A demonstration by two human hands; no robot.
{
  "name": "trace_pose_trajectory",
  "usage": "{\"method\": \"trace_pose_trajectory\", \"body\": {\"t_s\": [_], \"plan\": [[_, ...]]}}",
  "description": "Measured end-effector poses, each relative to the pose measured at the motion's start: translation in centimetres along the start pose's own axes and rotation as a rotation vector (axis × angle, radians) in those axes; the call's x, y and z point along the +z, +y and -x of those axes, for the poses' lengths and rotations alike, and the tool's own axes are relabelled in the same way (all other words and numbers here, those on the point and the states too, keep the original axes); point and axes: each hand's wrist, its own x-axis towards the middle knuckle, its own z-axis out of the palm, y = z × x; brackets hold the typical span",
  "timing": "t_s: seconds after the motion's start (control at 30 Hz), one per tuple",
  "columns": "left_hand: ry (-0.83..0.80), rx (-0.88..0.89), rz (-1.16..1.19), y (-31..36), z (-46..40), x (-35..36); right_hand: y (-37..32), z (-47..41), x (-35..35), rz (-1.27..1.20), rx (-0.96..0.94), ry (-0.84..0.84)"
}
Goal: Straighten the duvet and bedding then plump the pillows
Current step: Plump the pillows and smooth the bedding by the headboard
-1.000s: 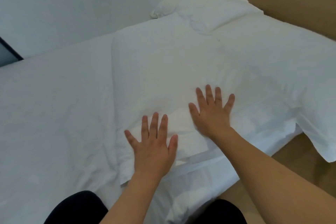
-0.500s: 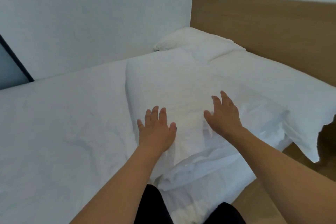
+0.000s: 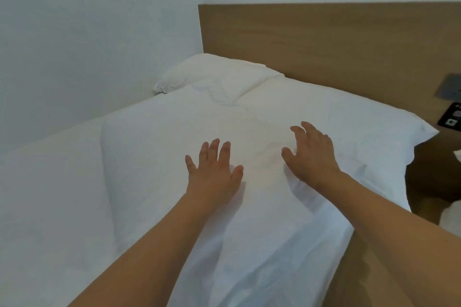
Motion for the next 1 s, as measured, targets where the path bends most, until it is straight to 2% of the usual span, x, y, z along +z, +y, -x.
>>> {"method": "trace_pose_trajectory", "body": {"t_s": [0.1, 0.27, 0.43, 0.47, 0.5, 0.57, 0.6, 0.63, 0.8, 0.9, 1.0], "plan": [[-0.018, -0.004, 0.006, 4.4, -3.1, 1.1, 4.0, -2.2, 0.0, -0.046, 0.024, -0.001], [-0.138, 0.014, -0.013, 11.3, -7.5, 2.3, 11.6, -5.5, -1.2, -0.098, 0.057, 0.02], [-0.11, 0.01, 0.112, 16.7, -11.8, 2.3, 19.3, -9.8, -2.7, -0.031, 0.144, -0.06], [-0.116, -0.053, 0.226, 17.8, -13.0, 2.2, 20.7, -10.8, -2.7, -0.015, 0.163, -0.087], [-0.135, -0.189, 0.453, 19.1, -14.2, 2.0, 21.9, -12.0, -2.5, -0.005, 0.174, -0.106], [-0.198, -0.539, 1.042, 22.0, -17.0, 1.9, 24.1, -14.8, -1.6, 0.008, 0.171, -0.135], [-0.224, -0.677, 1.264, 23.5, -18.5, 2.3, 25.3, -16.5, -1.1, 0.006, 0.165, -0.15], [-0.252, -0.772, 1.363, 24.8, -20.1, 3.4, 26.6, -18.3, -0.6, -0.006, 0.166, -0.158], [-0.401, -1.08, 1.411, 31.1, -25.9, 10.9, 33.6, -27.8, 2.6, -0.021, 0.279, -0.201], [-0.291, -1.202, 1.386, 33.5, -28.9, 15.7, 34.7, -31.2, 6.0, -0.034, 0.271, -0.245], [-0.181, -1.236, 1.288, 34.4, -31.0, 20.2, 35.3, -32.0, 9.8, 0.022, 0.271, -0.197]]}}
